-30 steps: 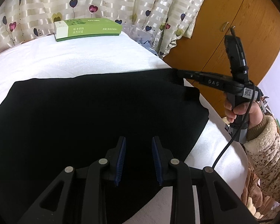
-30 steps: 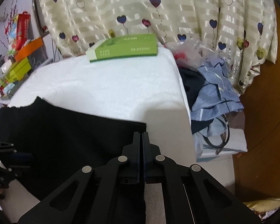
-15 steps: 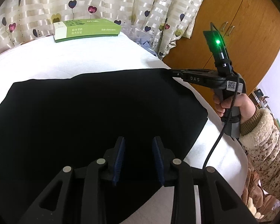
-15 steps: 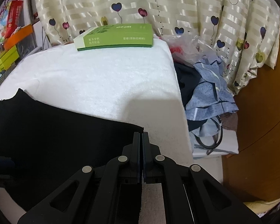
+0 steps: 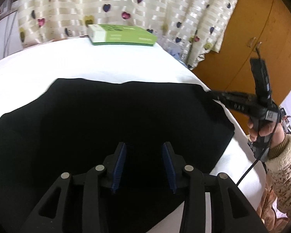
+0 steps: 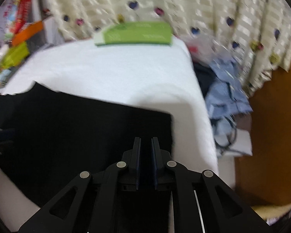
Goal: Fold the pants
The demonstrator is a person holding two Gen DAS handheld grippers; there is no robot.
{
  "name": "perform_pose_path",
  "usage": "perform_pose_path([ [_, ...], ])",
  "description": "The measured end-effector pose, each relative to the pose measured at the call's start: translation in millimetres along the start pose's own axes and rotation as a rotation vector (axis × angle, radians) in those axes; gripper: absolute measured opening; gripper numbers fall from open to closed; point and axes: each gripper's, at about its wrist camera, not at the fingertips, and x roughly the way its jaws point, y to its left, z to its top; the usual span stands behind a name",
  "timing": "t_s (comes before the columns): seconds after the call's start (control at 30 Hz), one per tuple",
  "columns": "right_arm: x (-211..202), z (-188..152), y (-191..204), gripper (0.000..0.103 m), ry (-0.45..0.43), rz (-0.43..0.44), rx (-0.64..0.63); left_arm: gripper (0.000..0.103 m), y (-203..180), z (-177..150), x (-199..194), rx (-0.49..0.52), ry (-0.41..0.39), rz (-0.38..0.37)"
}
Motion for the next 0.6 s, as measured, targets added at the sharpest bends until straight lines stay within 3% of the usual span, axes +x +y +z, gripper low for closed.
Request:
perform_pose_path([
  [0.17,-32,-15,-14,0.013,-0.038,0.046,0.096,0.042,16,-8,-8,-0.012,0.004,0.057],
  [0.27,-46,-32,-19,0.028,-0.038,0.076,0.165,0.043,21,-10,-11,-0.031,-0.003,0.052],
  [0.33,-53,-43,-21,0.053,-0.038,0.083,0.199,0.043,20,-11,-12,-0.031,-0.008,0.041],
  [0.6,-50,-72,-17,0.054,-0.006,0.086,0.309,0.045,7,-15,-9,0.002,0.0,-0.006],
])
